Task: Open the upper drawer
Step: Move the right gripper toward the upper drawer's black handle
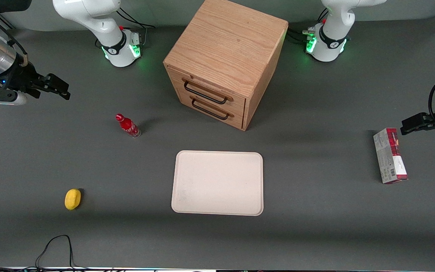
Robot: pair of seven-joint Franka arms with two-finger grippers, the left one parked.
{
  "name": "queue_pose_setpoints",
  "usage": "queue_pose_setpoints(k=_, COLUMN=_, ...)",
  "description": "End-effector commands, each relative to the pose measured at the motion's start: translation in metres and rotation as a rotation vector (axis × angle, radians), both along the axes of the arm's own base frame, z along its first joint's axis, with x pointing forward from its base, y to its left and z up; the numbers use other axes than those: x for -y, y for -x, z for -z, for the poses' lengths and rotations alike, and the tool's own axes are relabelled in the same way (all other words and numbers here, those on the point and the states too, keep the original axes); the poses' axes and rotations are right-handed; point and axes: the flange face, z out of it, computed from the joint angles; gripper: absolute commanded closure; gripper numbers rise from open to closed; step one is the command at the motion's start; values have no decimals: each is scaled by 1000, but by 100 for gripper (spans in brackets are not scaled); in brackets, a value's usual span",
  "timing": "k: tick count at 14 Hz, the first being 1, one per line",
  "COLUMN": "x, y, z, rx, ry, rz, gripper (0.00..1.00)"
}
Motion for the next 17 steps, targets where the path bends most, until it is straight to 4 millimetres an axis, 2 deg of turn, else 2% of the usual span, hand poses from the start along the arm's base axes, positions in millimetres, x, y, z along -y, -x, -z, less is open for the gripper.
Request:
queue_pose_setpoints(k=1, x=0, y=-4, z=-5, rx=8, ry=13, rz=-26, gripper=0)
queue_pose_setpoints(k=3, x=-2, y=-9, z=0, rx=-1, ry=13, rz=-26, gripper=0)
queue_pose_setpoints(k=5, x=-15, y=-30, z=7, rx=-9, ry=8, rz=-37, gripper=0)
queue_pose_setpoints(k=8, x=-65, y=-62, z=15, rx=-17, ry=-82, rz=-83, gripper=0)
queue_pose_setpoints(k=9, x=-88, y=-69, z=19, rx=-21, ry=-90, rz=-119, gripper=0)
queue_pose_setpoints(k=10, x=-115, y=-68, z=17, rx=-15, ry=-96, rz=-165, gripper=0)
queue_pose_setpoints(k=12, x=-173, y=-52, z=16, rx=-16, ry=-103, rz=-279, gripper=0)
queue_pose_setpoints(k=14, x=-214, y=-42, z=32, rx=-48, ry=-117, rz=-368, gripper=0)
queue_pose_setpoints(k=17, x=-276, y=-13, z=41, rx=-64, ry=-115, rz=-558, gripper=0)
